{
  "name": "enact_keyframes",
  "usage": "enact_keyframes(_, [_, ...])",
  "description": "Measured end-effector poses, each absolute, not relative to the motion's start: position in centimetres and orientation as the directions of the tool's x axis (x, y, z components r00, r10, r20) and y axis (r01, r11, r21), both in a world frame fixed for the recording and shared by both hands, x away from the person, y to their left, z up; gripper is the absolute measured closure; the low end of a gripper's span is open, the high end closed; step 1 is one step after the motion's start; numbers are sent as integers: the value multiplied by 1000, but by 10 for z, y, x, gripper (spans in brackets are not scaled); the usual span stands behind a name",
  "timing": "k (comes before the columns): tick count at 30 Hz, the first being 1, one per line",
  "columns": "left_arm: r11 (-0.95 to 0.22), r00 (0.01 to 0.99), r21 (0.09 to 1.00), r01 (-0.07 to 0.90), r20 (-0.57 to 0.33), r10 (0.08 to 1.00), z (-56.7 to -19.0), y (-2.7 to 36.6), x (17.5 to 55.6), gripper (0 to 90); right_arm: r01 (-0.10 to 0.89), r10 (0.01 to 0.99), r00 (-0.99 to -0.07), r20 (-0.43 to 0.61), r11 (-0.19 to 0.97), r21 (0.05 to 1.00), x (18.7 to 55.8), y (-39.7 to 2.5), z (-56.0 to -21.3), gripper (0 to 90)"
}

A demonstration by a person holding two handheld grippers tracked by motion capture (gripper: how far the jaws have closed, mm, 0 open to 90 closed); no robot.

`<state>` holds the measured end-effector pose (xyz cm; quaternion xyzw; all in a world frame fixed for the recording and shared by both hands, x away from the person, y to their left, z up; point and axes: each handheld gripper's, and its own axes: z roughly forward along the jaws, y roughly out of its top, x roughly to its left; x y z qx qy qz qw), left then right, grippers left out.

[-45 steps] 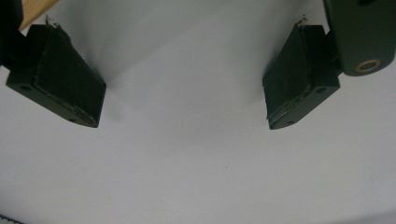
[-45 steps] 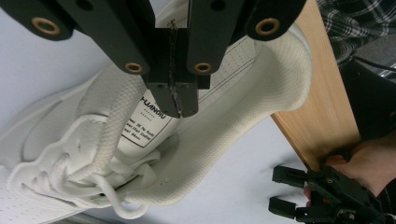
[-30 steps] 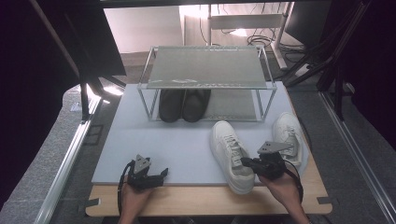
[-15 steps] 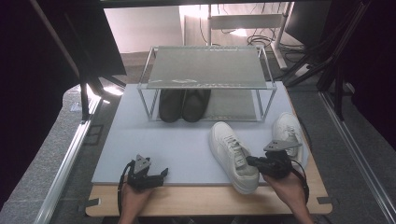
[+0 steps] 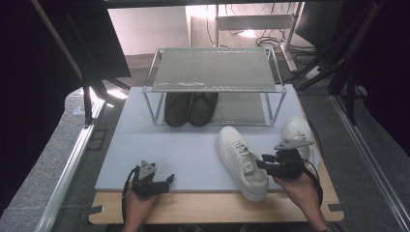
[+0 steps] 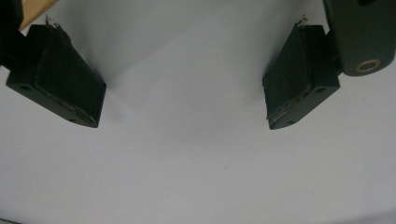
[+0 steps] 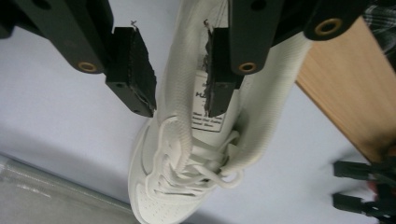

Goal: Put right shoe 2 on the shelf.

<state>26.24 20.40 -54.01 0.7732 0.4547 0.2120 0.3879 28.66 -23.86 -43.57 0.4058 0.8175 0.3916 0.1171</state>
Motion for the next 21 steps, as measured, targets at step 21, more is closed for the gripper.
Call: enact_keyframes(21, [-287, 498, 792, 539, -24, 867, -540, 204, 262, 126, 637, 766, -621, 168, 367, 678, 309, -225, -450, 713])
